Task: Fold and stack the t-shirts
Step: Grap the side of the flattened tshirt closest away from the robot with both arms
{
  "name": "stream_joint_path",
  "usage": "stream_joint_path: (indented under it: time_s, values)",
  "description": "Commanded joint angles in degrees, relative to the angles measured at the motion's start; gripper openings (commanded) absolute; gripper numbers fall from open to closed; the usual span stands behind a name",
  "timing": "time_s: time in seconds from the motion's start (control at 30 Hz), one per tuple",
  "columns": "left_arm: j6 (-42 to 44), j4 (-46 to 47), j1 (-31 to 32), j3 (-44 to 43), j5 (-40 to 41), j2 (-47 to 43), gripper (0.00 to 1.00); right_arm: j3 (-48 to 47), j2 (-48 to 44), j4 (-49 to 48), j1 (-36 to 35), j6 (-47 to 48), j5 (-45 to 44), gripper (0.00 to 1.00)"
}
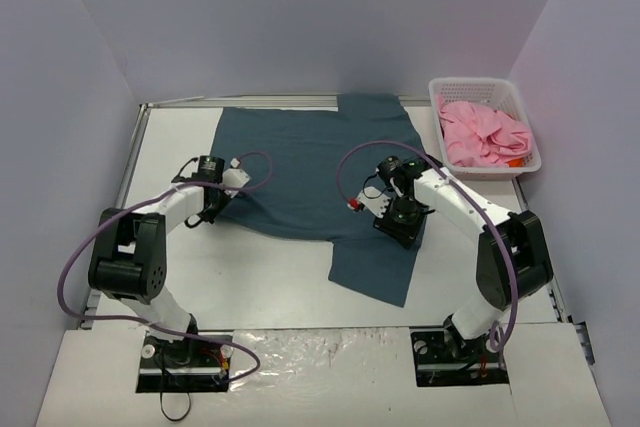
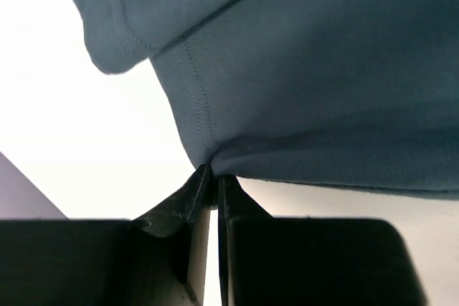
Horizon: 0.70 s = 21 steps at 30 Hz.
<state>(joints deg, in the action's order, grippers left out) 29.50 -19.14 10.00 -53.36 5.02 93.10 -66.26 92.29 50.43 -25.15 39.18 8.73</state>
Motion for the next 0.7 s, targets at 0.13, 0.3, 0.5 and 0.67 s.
stream_joint_path:
  time_s: [0.13,0.3,0.5,0.67]
  values:
    - [-2.9,-4.9,-5.3,-8.7,-0.3,5.2,0.02,1.2,-0.2,7.2,-6.4,2.4,0.6,0.27]
    - [-3.6,-4.8,-5.4,-9.6,-0.4,6.6,0.02,1.7,1.0,8.6,-11.7,1.7,3.0,0.28]
    - [-3.9,-3.4,-5.4,-8.1,-0.7,6.0,0.02,2.4,1.8,8.6,-22.5,-1.6,4.7,0.29]
    - [-3.8,-3.2,-5.7,-7.0,-1.2,5.0,0.02,4.3,3.2,6.0,-29.2,-5.2,4.9,0.34]
